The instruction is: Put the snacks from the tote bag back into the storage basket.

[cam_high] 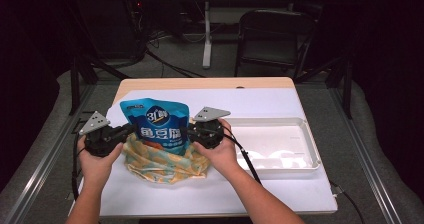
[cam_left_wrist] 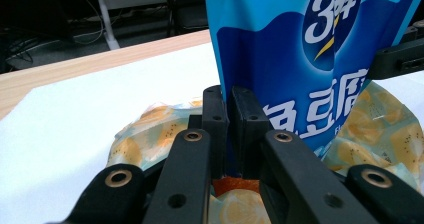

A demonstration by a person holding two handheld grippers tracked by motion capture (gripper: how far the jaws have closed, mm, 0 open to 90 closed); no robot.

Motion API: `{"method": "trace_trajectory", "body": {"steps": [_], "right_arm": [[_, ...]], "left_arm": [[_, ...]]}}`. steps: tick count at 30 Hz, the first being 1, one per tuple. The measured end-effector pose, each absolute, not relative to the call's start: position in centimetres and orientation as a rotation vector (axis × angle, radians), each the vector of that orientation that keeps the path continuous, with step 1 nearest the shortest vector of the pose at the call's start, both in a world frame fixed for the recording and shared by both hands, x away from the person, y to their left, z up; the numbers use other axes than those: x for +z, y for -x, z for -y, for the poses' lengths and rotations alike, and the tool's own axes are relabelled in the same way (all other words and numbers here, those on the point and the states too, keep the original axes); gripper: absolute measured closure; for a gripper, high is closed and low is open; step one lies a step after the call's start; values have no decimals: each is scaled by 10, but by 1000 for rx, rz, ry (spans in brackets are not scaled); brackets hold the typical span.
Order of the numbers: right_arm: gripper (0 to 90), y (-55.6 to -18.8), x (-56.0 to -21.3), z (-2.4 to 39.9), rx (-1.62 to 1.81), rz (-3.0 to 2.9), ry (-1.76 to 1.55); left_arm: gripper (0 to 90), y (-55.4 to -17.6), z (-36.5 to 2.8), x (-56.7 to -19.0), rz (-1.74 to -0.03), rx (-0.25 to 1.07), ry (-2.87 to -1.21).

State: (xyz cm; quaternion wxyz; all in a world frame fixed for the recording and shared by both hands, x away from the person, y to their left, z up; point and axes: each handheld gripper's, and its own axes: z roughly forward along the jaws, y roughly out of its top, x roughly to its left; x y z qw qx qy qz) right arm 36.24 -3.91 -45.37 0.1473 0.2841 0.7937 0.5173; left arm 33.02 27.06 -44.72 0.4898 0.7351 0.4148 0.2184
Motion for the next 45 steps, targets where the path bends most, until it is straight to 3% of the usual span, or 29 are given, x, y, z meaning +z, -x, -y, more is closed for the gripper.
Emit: {"method": "trace_trajectory", "body": {"steps": [14,34,45], "right_arm": [[870,-363,-455,38,1511,-2294,-828],[851,-365,-456,38,1535,-2284,-847],[890,-367,-457,40,1552,-2300,-827]], "left_arm": [[861,-331,-271,-449,-999,526,-1778],[899,-331,-270,-450,-977,535,-1783],[900,-332,-272,-451,-973,536,-1778]]}}
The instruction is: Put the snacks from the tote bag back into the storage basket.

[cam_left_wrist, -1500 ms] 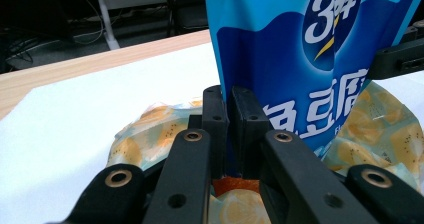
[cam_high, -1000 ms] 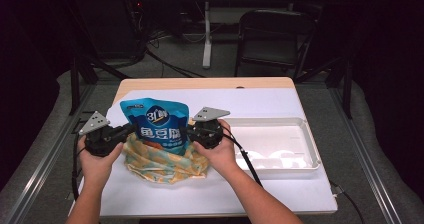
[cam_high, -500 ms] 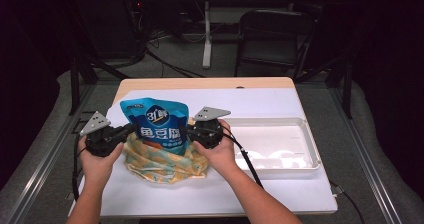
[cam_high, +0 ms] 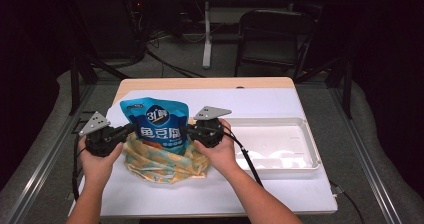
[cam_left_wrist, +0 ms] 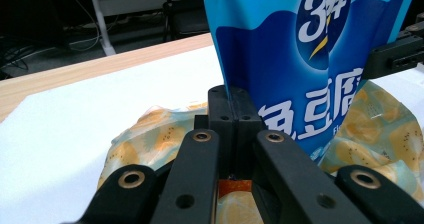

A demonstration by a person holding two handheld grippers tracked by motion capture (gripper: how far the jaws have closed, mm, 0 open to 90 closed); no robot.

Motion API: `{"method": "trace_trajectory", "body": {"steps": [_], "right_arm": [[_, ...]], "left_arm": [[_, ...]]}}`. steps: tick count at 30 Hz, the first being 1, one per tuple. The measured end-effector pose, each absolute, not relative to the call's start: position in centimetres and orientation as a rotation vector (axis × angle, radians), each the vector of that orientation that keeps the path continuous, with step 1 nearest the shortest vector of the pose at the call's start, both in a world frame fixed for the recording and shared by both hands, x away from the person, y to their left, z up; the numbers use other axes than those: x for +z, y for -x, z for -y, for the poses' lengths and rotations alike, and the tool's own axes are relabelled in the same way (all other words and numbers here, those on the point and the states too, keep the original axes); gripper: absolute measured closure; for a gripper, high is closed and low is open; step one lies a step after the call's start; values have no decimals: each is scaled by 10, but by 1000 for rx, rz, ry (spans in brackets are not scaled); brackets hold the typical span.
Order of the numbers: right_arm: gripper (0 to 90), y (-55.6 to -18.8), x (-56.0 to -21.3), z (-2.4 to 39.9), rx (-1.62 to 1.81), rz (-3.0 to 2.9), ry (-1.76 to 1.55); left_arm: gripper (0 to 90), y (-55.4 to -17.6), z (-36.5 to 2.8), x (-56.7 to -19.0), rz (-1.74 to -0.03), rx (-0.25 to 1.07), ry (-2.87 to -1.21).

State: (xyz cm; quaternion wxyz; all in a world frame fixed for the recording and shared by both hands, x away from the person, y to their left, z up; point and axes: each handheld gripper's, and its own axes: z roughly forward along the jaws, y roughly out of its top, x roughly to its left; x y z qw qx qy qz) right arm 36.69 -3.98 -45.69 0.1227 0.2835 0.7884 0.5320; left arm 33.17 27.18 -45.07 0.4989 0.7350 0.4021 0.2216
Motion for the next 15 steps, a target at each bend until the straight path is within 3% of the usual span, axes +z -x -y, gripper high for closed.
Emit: {"method": "trace_trajectory", "body": {"steps": [15], "right_arm": [[900,-365,-456,40,1545,-2310,-809]], "left_arm": [[900,-331,-273,-451,-966,555,-1785]]}}
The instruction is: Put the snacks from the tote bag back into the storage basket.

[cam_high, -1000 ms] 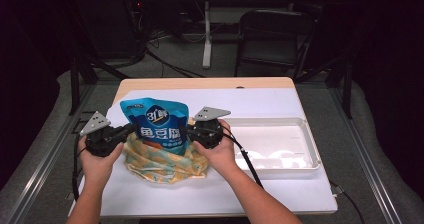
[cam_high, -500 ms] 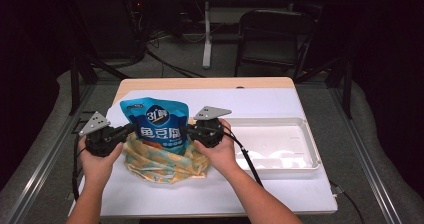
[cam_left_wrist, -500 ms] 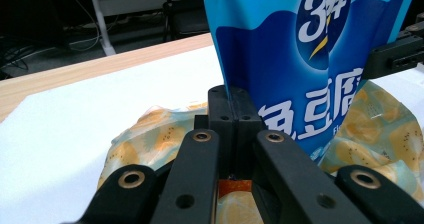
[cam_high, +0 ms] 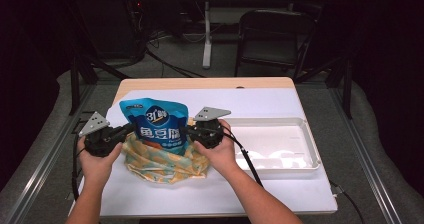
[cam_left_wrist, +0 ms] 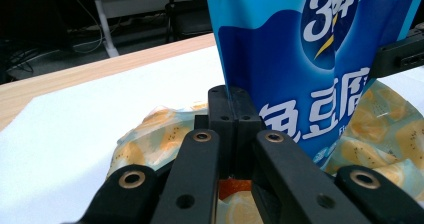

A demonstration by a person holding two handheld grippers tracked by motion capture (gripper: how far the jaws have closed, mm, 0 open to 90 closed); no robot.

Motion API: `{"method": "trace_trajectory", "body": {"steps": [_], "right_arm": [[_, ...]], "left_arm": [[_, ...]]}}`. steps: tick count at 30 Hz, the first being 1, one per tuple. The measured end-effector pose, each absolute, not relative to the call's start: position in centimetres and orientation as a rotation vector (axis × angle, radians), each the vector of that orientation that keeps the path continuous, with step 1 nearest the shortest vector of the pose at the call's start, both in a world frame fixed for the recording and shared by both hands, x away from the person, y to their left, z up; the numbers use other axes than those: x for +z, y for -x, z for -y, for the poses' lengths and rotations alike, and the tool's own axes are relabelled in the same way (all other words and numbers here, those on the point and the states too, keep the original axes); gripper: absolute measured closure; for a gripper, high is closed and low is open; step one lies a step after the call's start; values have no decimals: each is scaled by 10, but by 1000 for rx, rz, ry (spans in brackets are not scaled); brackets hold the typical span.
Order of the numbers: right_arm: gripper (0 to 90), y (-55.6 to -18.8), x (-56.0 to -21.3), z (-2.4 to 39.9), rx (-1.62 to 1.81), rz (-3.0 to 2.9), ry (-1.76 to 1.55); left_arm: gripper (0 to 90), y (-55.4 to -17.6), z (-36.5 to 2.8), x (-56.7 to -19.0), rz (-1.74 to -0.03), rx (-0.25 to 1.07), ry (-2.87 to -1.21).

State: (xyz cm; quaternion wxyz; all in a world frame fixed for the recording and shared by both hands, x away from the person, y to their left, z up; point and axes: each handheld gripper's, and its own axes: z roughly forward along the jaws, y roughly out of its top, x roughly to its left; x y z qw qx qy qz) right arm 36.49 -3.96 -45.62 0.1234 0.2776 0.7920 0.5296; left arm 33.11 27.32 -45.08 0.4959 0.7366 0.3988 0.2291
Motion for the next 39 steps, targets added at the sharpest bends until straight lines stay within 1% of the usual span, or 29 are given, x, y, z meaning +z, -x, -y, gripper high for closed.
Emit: {"method": "trace_trajectory", "body": {"steps": [19,39], "right_arm": [[900,-363,-451,41,1540,-2288,-791],[900,-356,-431,43,1538,-2267,-741]], "left_arm": [[900,-330,-272,-445,-949,571,-1780],[900,-324,-271,-426,-910,606,-1760]]}}
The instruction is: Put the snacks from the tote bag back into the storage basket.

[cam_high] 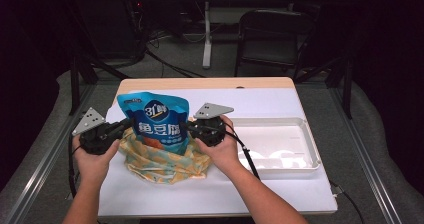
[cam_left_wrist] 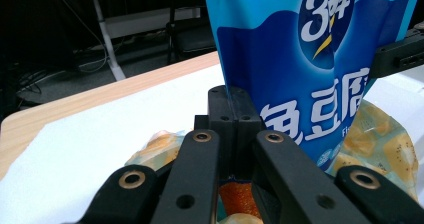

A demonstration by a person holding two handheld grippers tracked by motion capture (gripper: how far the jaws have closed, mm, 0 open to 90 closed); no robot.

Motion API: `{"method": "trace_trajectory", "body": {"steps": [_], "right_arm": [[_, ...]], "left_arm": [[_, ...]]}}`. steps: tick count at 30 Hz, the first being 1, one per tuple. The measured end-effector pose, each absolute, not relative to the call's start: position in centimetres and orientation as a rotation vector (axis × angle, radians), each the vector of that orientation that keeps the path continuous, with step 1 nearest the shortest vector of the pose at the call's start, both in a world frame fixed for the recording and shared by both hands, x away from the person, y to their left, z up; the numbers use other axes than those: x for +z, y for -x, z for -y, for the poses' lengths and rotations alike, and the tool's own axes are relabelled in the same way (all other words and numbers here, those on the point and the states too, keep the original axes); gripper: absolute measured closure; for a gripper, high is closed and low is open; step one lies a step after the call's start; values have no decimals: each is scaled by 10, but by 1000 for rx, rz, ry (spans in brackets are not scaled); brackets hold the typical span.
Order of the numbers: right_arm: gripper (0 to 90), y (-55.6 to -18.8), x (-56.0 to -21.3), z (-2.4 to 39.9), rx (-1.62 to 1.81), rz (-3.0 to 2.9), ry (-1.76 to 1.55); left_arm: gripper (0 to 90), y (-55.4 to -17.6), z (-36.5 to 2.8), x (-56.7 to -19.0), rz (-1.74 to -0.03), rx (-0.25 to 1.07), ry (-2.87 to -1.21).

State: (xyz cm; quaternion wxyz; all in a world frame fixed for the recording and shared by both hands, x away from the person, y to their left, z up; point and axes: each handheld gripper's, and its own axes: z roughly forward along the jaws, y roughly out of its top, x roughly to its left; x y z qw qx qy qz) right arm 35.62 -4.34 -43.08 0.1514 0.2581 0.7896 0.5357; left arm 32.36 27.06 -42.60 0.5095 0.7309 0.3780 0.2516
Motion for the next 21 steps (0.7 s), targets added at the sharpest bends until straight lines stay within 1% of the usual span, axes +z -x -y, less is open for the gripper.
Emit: {"method": "trace_trajectory", "body": {"steps": [21], "right_arm": [[900,-353,-410,46,1549,-2240,-719]], "left_arm": [[900,-323,-269,-405,-882,620,-1738]]}}
